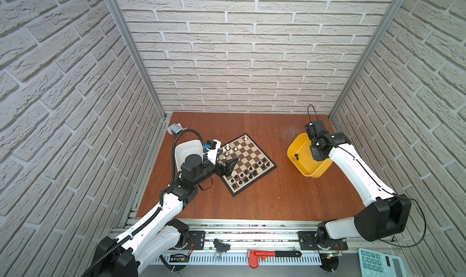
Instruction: Set up the chess pieces on the board
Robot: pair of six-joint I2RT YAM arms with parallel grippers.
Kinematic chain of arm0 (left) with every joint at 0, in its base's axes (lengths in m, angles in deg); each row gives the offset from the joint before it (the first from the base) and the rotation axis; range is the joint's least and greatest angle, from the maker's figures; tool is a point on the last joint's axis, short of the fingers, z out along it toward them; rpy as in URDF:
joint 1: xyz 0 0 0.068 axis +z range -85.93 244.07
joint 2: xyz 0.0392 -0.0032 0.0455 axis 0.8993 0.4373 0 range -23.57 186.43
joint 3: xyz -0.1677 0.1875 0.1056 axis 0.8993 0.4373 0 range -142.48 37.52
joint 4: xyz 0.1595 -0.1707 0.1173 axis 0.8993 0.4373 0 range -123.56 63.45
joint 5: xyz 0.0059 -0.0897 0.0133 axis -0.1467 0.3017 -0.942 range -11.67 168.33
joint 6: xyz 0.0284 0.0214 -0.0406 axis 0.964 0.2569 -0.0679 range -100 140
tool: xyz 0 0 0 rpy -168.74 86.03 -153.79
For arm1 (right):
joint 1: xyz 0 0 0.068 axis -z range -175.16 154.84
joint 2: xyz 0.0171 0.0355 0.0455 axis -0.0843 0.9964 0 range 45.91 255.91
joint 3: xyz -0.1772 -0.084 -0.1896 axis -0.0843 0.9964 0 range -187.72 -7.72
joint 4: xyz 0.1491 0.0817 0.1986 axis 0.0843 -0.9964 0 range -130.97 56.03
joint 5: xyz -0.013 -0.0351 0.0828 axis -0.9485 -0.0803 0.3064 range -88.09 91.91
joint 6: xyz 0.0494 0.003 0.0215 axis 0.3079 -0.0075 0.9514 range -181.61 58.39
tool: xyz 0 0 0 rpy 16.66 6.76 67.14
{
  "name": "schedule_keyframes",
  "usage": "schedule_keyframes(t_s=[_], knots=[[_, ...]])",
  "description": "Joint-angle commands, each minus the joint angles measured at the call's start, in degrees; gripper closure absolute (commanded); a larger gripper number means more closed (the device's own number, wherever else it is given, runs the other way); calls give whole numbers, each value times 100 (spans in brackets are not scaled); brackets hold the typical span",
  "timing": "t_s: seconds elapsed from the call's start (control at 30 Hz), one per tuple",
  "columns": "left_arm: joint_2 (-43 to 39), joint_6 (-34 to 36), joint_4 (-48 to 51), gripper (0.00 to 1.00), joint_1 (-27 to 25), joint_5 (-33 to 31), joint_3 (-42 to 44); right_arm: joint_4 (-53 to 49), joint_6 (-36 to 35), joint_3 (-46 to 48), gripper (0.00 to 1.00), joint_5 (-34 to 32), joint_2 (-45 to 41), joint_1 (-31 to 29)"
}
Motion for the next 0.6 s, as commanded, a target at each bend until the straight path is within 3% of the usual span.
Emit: schedule_keyframes(t_s=[0.0, 0.3, 0.57], knots=[[-93, 1, -320, 2, 21, 42, 74, 591, 135, 320, 92, 425, -344, 328], [-60, 29, -304, 1, 15, 11, 61, 1750, 481, 1354, 90, 1360, -602, 789], [-7, 58, -298, 2, 21, -7, 57, 2349, 1384, 2342, 77, 1644, -847, 840]])
